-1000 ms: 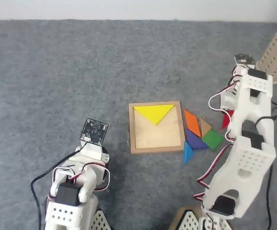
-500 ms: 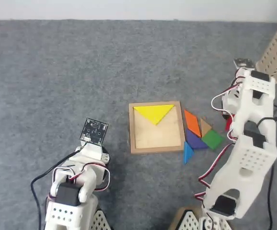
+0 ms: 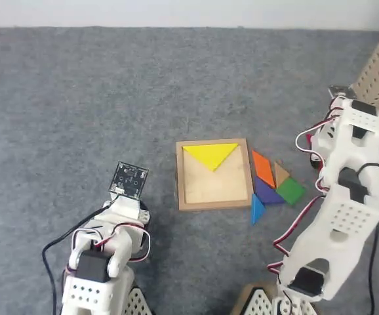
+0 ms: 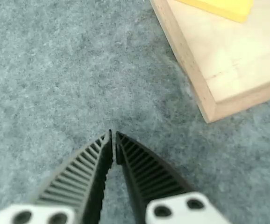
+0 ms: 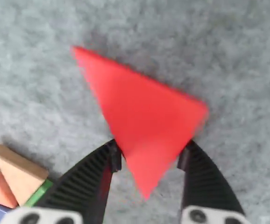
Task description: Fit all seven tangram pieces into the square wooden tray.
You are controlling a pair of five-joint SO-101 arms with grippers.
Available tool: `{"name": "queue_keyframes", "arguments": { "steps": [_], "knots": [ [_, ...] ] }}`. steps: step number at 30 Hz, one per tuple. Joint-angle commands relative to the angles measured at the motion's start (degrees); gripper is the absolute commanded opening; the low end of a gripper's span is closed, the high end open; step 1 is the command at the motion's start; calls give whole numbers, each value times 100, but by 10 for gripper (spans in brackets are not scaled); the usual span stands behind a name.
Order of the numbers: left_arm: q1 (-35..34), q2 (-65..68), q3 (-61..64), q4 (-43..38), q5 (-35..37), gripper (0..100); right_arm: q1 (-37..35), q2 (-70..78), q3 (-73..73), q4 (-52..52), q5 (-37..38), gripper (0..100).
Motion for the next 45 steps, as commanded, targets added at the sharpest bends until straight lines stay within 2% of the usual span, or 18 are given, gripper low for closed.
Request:
{"name": "queue_keyframes", "arguments": {
  "steps": [1,3,6,12,16,28,38,45],
  "knots": [
    [-18,-114,-101,35,44,12,13,-453,44,462,633,145],
    [-18,-114,-101,35,44,12,-31,-716,44,840,1125,180],
    [-18,-114,-101,35,44,12,-31,-1095,44,971,1371,236],
    [-18,-114,-101,35,44,12,-31,-1270,53,338,1714,303],
    [-18,-114,-101,35,44,12,-92,-822,53,198,1908,338],
    [-18,-114,-101,35,44,12,-778,-171,44,-13,1899,341],
    [-18,-114,-101,35,44,12,-479,-479,-88,180,1943,340],
    [-18,-114,-101,35,44,12,-646,-760,-114,198,2207,340]
  ]
}}
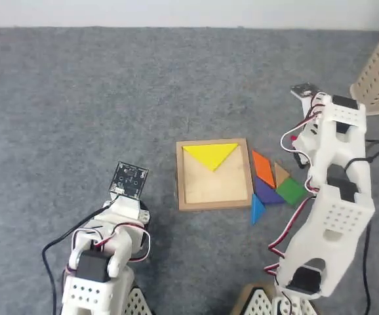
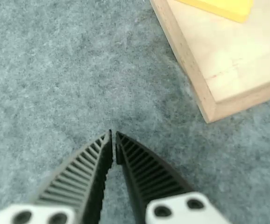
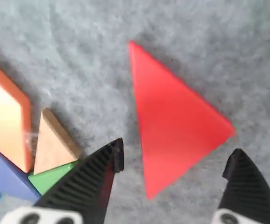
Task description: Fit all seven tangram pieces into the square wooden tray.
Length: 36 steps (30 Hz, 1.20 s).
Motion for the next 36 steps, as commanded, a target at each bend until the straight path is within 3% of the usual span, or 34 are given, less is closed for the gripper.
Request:
{"name": "queue_keyframes", "arguments": {
  "steps": [1,15,26,33,36],
  "knots": [
    [-18,-114,-101,35,44,12,-92,-505,-246,75,396,340],
    [-18,-114,-101,35,44,12,-154,-101,-246,-602,545,343],
    [-18,-114,-101,35,44,12,-163,171,-220,-453,510,338],
    [-18,-114,-101,35,44,12,-171,163,-237,-338,501,147],
    [-18,-114,-101,35,44,12,-224,101,-246,-198,475,115]
  ]
}}
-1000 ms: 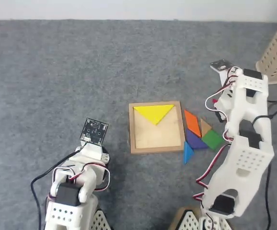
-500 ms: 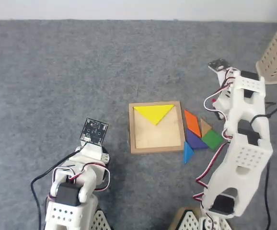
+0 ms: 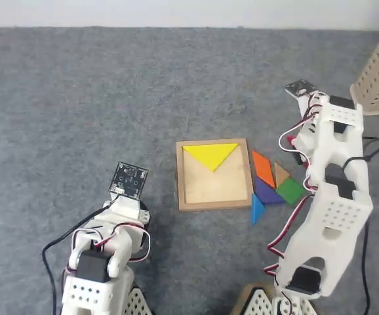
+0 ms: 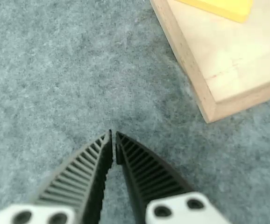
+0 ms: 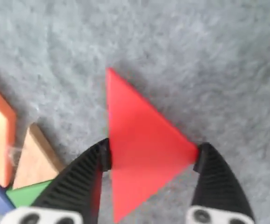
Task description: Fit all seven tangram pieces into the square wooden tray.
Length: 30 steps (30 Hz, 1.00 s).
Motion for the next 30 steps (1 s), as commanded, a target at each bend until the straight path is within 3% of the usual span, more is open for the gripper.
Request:
{"name": "queue_keyframes", "arguments": {
  "steps": [1,10,22,27,30],
  "knots": [
    [-18,-114,-101,35,44,12,-163,-145,-167,277,-88,115],
    [-18,-114,-101,35,44,12,-462,-919,-782,1270,-967,113],
    [-18,-114,-101,35,44,12,-1815,-2510,-765,2448,-2602,112],
    [-18,-114,-101,35,44,12,-2035,-2536,-756,2475,-2532,117],
    [-18,-114,-101,35,44,12,-1578,-2519,-756,2519,-1169,132]
  ]
}}
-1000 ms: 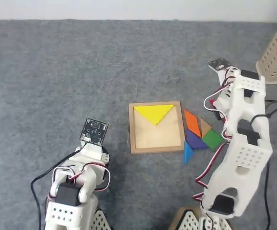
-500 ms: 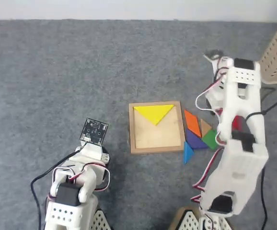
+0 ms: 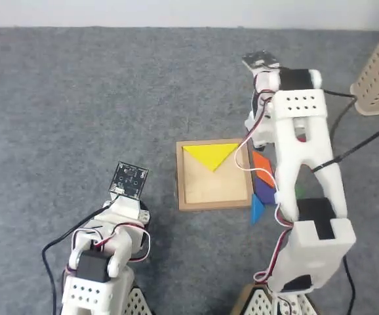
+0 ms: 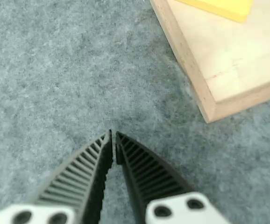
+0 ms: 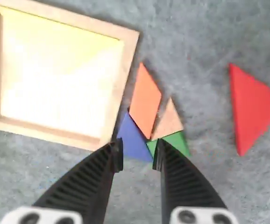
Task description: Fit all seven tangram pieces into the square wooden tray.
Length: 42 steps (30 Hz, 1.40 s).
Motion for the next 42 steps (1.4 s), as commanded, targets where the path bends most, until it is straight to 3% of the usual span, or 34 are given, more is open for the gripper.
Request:
{"name": "queue_keyframes", "arguments": {
  "steps": [1,5,8,17,37,39,42],
  "knots": [
    [-18,-114,-101,35,44,12,629,-347,-273,136,1653,158],
    [-18,-114,-101,35,44,12,1622,154,-281,92,3138,290],
    [-18,-114,-101,35,44,12,1833,752,-281,-84,3657,339],
    [-18,-114,-101,35,44,12,1956,1710,-299,-1429,3727,343],
    [-18,-114,-101,35,44,12,2211,2475,-299,-2158,3868,339],
    [-18,-114,-101,35,44,12,2220,2571,-290,-2053,3851,309],
    [-18,-114,-101,35,44,12,2220,2695,-290,-1903,3754,173]
  ]
}}
